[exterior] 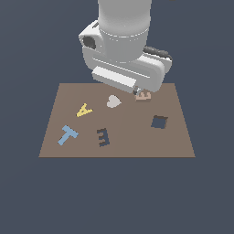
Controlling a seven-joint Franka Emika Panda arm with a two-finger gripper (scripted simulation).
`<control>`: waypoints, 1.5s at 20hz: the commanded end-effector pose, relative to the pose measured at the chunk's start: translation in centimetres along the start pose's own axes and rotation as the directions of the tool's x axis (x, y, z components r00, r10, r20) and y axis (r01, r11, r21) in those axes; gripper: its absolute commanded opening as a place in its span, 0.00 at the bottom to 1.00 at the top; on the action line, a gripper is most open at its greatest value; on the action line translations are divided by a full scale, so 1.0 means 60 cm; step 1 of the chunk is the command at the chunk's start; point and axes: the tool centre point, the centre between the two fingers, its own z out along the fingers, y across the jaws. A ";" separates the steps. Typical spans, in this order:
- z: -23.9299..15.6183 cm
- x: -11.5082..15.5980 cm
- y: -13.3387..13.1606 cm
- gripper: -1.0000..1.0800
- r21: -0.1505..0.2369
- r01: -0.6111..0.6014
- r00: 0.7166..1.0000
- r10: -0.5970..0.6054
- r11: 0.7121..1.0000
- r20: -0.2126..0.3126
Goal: Insert a designated object into the corresponding slot on a board.
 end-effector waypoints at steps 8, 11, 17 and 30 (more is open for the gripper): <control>0.043 -0.046 -0.013 0.96 -0.004 -0.313 0.950 0.313 0.950 -0.005; 0.056 -0.060 -0.021 0.96 -0.005 -0.407 0.914 0.407 0.914 -0.007; 0.084 -0.083 -0.040 0.96 -0.007 -0.580 0.815 0.580 0.815 -0.011; 0.127 -0.110 -0.080 0.96 -0.007 -0.803 0.596 0.803 0.595 -0.016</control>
